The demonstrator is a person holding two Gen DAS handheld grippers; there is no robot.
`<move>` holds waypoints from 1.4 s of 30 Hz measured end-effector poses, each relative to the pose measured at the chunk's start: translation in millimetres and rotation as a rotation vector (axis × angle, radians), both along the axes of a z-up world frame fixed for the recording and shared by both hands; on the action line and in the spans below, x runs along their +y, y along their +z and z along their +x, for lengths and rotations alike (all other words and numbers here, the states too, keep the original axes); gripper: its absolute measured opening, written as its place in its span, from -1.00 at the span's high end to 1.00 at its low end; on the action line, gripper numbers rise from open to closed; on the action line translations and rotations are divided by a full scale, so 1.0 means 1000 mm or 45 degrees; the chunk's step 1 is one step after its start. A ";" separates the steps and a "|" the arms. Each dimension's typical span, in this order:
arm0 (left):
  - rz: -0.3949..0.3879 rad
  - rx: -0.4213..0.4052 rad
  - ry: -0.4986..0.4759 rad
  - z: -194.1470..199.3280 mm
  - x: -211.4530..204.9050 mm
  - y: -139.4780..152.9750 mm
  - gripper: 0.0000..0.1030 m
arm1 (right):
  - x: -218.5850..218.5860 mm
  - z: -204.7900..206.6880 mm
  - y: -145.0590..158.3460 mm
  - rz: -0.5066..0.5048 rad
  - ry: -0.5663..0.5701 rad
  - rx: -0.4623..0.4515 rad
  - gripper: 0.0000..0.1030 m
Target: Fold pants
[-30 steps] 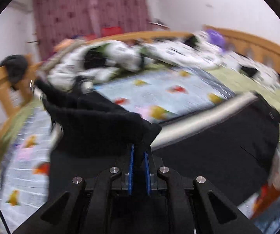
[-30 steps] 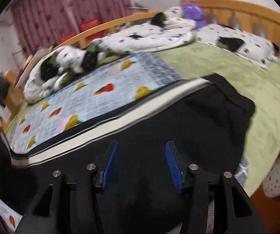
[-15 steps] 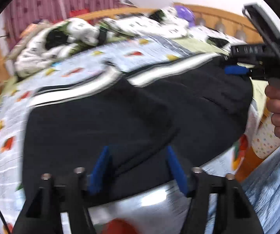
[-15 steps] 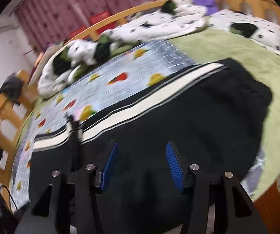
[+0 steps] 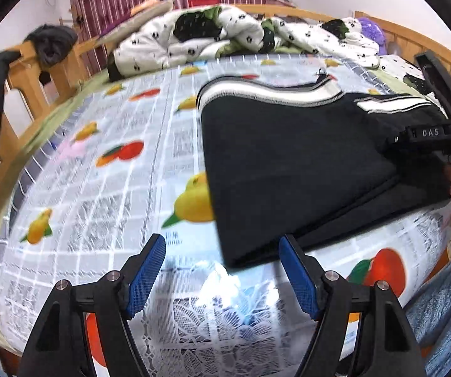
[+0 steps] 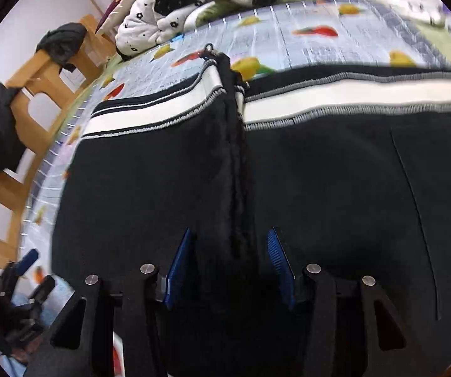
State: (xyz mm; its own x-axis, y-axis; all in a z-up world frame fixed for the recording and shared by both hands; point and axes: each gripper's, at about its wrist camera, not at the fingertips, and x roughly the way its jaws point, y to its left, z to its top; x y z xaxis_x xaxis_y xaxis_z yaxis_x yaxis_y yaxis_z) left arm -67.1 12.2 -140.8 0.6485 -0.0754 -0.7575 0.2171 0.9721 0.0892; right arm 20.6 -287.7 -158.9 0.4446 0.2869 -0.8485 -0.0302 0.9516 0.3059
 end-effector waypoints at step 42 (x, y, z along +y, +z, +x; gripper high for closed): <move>-0.152 0.016 0.110 0.027 0.018 -0.014 -0.45 | -0.028 -0.034 0.008 0.095 -0.093 -0.040 0.57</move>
State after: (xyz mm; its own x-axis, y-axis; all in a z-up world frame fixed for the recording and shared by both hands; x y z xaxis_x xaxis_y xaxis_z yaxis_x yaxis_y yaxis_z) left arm -39.7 30.2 -154.7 0.6468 -0.1100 -0.7547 0.1326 0.9907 -0.0308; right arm -13.5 -316.1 -151.2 0.4928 0.3146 -0.8113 0.0274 0.9263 0.3759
